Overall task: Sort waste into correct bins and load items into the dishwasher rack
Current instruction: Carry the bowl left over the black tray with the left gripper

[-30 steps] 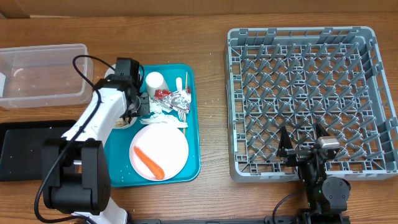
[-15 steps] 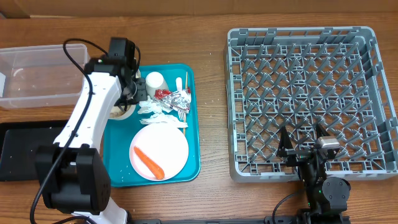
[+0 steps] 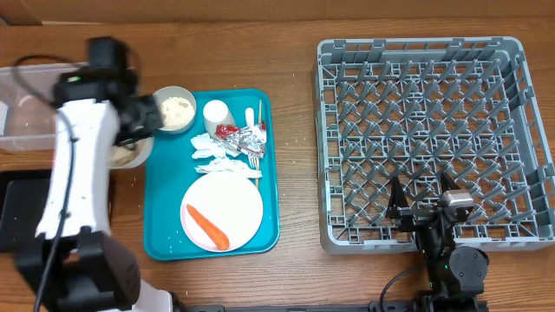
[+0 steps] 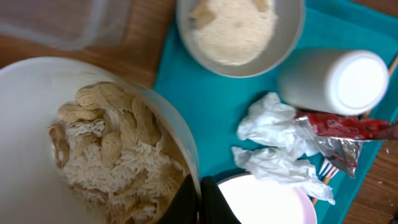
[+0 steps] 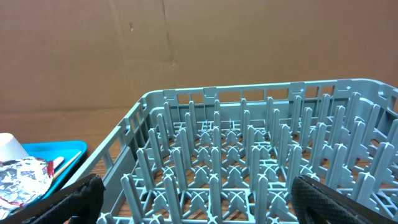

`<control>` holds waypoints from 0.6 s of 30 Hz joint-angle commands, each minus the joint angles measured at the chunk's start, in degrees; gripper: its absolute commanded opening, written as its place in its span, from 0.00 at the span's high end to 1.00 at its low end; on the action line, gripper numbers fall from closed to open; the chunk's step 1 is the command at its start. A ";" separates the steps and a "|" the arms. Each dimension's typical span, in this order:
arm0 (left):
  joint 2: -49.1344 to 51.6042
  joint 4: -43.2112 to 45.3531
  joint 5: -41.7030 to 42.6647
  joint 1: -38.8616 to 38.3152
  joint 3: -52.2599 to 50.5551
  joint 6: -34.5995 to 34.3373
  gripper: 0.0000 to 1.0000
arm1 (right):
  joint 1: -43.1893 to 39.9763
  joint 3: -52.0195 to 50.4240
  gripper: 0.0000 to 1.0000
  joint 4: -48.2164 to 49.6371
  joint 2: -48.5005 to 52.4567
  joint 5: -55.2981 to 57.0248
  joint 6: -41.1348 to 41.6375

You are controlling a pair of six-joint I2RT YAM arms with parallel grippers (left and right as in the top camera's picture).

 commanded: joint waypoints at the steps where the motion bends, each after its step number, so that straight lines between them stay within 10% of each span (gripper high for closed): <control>1: -2.05 -1.73 5.27 6.47 1.64 -0.96 0.96 | -0.37 -0.61 0.00 0.15 -0.68 0.33 -0.02; 18: -1.81 -1.62 28.74 33.00 -1.99 7.30 0.96 | -0.37 -0.59 0.00 0.15 -0.68 0.33 -0.02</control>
